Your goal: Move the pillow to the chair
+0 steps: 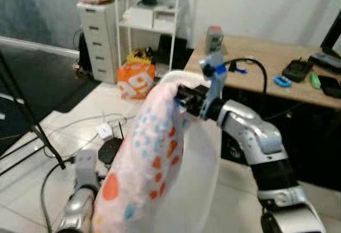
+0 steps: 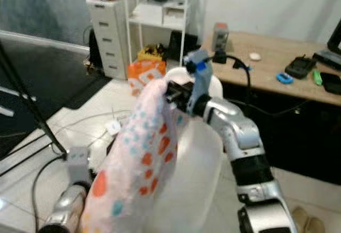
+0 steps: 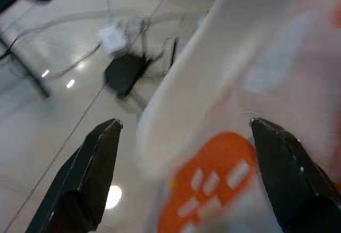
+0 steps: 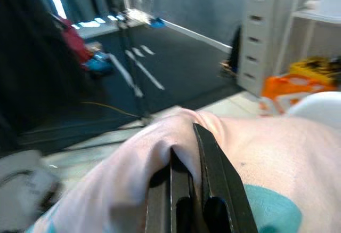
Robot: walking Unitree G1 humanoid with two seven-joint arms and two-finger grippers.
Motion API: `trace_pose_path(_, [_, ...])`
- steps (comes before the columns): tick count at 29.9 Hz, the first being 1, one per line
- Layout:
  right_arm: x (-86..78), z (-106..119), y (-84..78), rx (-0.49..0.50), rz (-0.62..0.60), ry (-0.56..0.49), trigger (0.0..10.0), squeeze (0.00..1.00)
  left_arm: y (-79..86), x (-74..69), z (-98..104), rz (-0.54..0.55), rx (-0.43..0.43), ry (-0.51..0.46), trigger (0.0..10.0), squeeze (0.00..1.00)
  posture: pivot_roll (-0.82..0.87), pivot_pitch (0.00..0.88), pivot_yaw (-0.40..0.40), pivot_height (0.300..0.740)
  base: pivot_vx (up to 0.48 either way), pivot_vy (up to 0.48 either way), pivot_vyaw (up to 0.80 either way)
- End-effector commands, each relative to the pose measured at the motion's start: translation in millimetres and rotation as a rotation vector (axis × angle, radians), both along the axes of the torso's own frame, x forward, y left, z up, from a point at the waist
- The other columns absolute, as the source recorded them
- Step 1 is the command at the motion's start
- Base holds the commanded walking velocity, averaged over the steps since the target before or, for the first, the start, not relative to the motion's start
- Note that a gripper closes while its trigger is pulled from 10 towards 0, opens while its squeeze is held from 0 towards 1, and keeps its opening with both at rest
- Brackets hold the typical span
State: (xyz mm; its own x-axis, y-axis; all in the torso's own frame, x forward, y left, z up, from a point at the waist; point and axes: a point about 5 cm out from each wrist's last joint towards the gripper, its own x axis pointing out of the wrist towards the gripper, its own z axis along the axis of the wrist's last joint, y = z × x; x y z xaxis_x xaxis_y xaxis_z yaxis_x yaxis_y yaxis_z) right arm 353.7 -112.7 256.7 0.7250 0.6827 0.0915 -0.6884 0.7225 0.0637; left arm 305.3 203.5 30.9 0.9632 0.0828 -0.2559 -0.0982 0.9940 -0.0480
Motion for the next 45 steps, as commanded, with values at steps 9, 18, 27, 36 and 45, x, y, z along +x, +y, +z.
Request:
trace_pose_path(9, [20.0, 26.0, -34.0, -0.200, -0.392, -0.182, 10.0, 0.00, 9.3, -12.1, -12.7, 0.022, 0.000, 0.054, 10.0, 0.00, -0.18, 0.000, -0.056, 0.740, 0.000, 0.000, 0.00])
trace_pose_path(18, [28.4, -10.9, -103.1, -0.547, -0.845, -0.060, 10.0, 0.00, 8.0, -12.0, -12.3, 0.006, -0.005, 0.050, 10.0, 0.00, -0.18, 0.001, -0.052, 0.740, 0.000, 0.000, 0.00])
trace_pose_path(27, [23.0, 14.7, -156.5, -0.737, -1.101, -0.184, 10.0, 0.00, 8.6, -11.8, -11.5, -0.013, -0.003, 0.048, 10.0, 0.00, -0.19, 0.009, -0.039, 0.740, 0.000, 0.000, 0.00])
trace_pose_path(36, [25.8, -39.7, -138.7, -0.761, -0.944, 0.054, 10.0, 0.00, 8.0, -10.4, -9.9, -0.025, -0.003, 0.043, 10.0, 0.00, -0.18, 0.021, -0.038, 0.740, 0.000, 0.000, 0.00])
trace_pose_path(45, [33.1, -60.4, -126.8, -0.541, -0.840, 0.185, 10.0, 0.00, 11.9, -14.8, -13.0, -0.019, -0.001, 0.053, 10.0, 0.00, -0.18, 0.023, -0.039, 0.740, 0.000, 0.000, 0.00])
